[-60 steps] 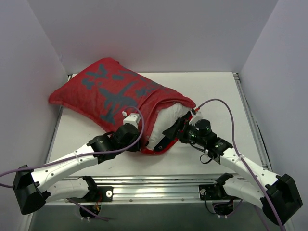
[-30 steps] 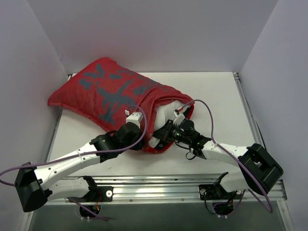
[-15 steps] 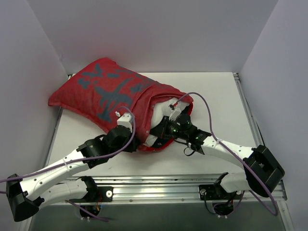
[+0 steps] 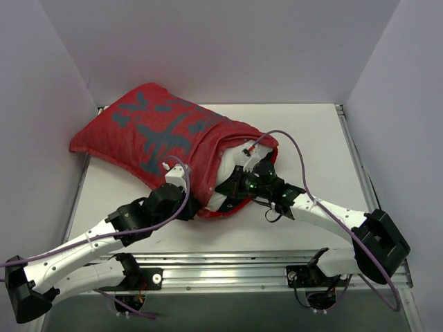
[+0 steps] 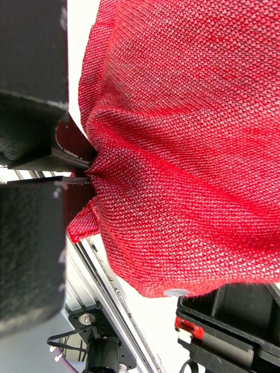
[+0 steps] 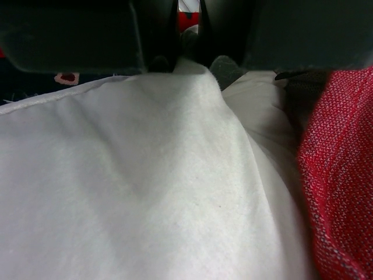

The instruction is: Remove the pillowcase from the pillow

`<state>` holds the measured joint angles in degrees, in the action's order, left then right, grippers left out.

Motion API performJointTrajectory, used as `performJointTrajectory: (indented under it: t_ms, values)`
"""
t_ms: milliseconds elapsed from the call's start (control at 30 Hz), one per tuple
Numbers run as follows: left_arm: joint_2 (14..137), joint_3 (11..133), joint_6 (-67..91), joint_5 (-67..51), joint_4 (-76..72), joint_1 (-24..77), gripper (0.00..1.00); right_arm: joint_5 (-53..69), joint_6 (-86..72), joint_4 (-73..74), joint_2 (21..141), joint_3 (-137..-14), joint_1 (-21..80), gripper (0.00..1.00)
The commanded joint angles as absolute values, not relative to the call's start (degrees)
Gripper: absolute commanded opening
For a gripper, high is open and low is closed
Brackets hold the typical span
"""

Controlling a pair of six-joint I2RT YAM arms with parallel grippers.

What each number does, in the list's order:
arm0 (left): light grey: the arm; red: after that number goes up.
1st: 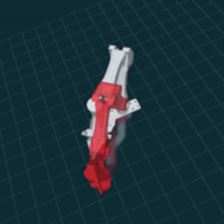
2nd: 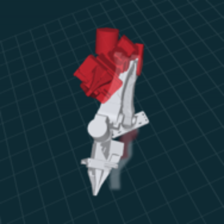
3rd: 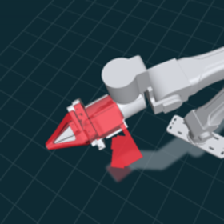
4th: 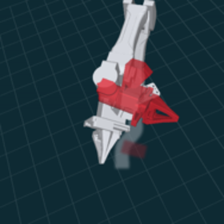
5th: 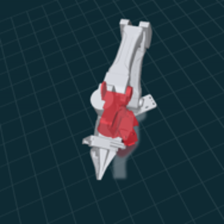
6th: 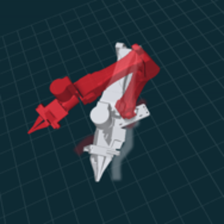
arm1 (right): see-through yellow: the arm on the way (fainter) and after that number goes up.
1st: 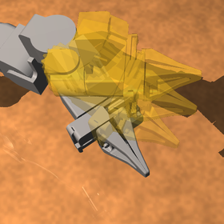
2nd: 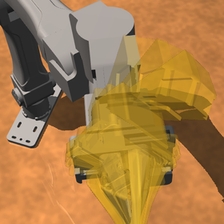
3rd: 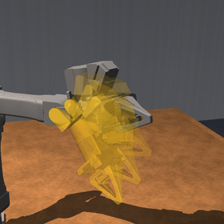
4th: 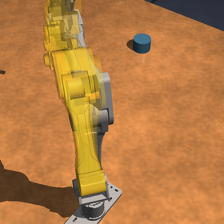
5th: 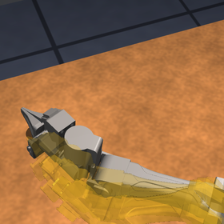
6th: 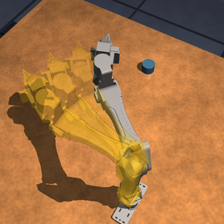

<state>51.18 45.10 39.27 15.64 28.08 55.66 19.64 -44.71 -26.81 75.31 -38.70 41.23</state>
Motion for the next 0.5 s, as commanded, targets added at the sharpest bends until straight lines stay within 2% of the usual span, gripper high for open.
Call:
performJointTrajectory:
  t_ms: [0, 467]
  values:
    - [49.13, 44.74, 37.97, 17.40, 31.20, 55.28, 0.08, 12.04, -40.78, -27.16, 72.95, -41.92, 36.40, 0.00]
    - [45.00, 44.74, 35.95, 15.30, 31.38, 55.20, 0.06, 13.19, -38.24, -23.82, 72.95, -43.68, 32.17, 0.00]
